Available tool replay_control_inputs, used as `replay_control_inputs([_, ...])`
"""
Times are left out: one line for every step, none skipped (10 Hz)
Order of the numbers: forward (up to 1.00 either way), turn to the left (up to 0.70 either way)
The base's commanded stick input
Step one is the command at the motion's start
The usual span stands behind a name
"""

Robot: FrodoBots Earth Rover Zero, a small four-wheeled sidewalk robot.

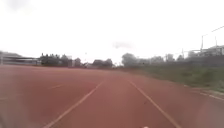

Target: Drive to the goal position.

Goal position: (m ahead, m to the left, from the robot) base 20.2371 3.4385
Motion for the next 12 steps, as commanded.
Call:
replay_control_inputs([0.70, 0.00])
replay_control_inputs([0.70, 0.00])
replay_control_inputs([0.70, 0.00])
replay_control_inputs([0.70, 0.00])
replay_control_inputs([0.70, 0.00])
replay_control_inputs([0.70, 0.00])
replay_control_inputs([0.70, 0.00])
replay_control_inputs([0.70, 0.00])
replay_control_inputs([0.70, 0.00])
replay_control_inputs([0.70, 0.00])
replay_control_inputs([0.70, 0.00])
replay_control_inputs([0.70, 0.00])
